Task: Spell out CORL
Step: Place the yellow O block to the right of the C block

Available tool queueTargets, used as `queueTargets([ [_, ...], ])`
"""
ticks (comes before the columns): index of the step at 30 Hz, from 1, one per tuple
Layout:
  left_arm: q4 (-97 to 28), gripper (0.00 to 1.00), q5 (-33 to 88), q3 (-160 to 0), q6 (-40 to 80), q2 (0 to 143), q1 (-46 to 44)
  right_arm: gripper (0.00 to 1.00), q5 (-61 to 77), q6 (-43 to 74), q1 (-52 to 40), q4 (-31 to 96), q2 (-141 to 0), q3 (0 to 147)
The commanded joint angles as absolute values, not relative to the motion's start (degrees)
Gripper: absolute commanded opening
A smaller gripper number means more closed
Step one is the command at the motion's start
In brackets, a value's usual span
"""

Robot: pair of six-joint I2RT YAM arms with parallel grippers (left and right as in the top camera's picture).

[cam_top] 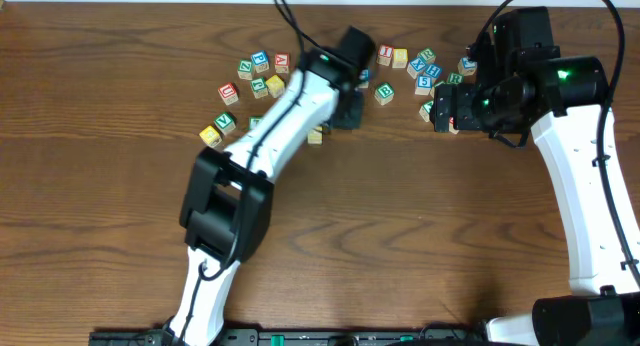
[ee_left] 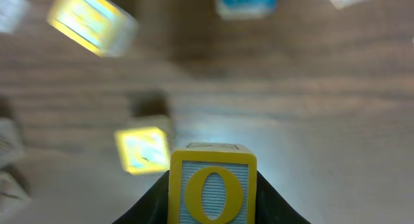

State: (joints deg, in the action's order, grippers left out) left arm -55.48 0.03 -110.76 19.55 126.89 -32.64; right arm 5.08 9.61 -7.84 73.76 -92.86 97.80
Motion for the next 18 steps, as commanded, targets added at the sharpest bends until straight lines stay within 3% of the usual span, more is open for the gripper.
queueTargets([
  [1, -55.11, 0.31, 0.4, -107.35, 23.81, 126.89, -33.74, 0.99, 4.43, 9.15, -7.92, 74.06, -92.71, 97.69],
  [18, -46.15, 0.31, -2.02, -102.13, 25.78, 128.51, -33.12, 0.99, 4.43, 9.15, -7.92, 74.63, -92.71, 97.69],
])
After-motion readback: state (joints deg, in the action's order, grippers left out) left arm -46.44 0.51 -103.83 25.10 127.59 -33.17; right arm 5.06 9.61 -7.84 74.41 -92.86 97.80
